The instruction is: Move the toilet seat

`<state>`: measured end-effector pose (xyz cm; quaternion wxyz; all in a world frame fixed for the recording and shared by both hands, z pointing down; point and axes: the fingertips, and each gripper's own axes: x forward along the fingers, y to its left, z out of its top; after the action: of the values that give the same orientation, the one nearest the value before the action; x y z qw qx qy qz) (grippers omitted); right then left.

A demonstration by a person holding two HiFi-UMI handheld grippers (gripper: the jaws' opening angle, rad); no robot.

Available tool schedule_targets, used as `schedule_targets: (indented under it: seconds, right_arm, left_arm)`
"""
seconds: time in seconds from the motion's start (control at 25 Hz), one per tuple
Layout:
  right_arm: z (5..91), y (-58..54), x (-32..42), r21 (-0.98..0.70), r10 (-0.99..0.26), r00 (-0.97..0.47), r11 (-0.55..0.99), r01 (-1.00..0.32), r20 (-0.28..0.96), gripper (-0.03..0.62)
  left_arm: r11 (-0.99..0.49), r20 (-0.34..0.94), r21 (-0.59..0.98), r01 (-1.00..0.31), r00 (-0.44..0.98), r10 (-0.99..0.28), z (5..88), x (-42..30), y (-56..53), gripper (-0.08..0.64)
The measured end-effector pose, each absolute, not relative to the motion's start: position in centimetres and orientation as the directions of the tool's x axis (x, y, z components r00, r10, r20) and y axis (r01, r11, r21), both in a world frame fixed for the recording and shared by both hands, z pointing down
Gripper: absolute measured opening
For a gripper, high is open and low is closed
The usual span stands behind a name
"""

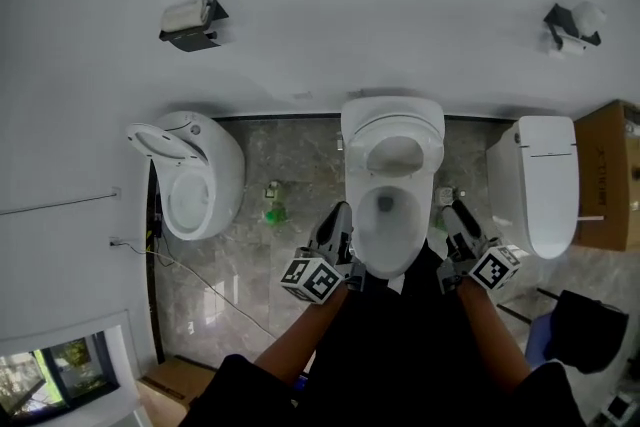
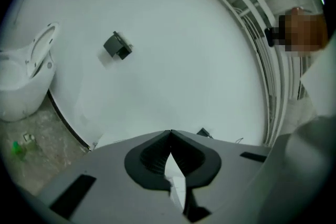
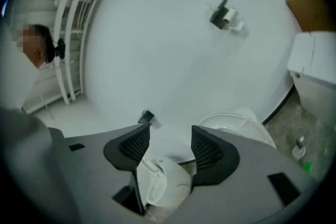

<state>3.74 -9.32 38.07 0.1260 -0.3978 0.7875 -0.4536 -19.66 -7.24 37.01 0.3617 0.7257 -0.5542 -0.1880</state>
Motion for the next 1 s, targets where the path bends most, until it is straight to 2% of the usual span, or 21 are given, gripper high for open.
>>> schedule_targets:
  seconds: [0.16,0.44,0.52,0.6,0.68,0.88,1.0]
  right_arm:
    - [37.1,-4.3,3.6,-0.631,-0.721,-0.658,0.409,-0.659,0.219,0.245]
    - [33.3,0.1,4.1,-0.408,-0.750,-0.614,0.495,-0.767,0.245,0.236]
    - [32.0,0.8,5.3,-0.280,-0.795,-0.553,0.487,-0.827,0.250,0.108]
    - [30.6,1.7,6.5,-0.177,-0.826,-0.515,0.485,-0.857,0.229,0.061]
    - [29.6,3.3,7.7,-0.166,-0.834,-0.511,0.485,-0.858,0.205,0.045]
    - [30.2,9.1,10.8,-0.269,-0.830,-0.500,0.437,-0.858,0.249,0.035]
    - [29.6,13.9,12.4,-0.250,-0.812,-0.526,0.470,-0.847,0.255,0.035]
  left_arm:
    - [-0.263,0.097,0.677,-0.687,0.438,-0.894,36.0,-17.2,-4.6,0.014]
    - [-0.378,0.115,0.566,-0.733,0.524,-0.844,34.6,-13.5,-0.5,0.014]
    - [-0.399,0.121,0.541,-0.740,0.538,-0.834,34.0,-12.0,0.8,0.014]
    - [-0.396,0.125,0.577,-0.714,0.557,-0.821,33.9,-9.9,2.5,0.014]
    - [-0.378,0.138,0.594,-0.710,0.554,-0.821,34.0,-7.9,4.7,0.014]
    - [-0.365,0.148,0.455,-0.812,0.474,-0.868,32.0,-4.5,10.5,0.014]
    - [-0.383,0.130,0.417,-0.824,0.471,-0.872,30.2,-1.2,14.3,0.014]
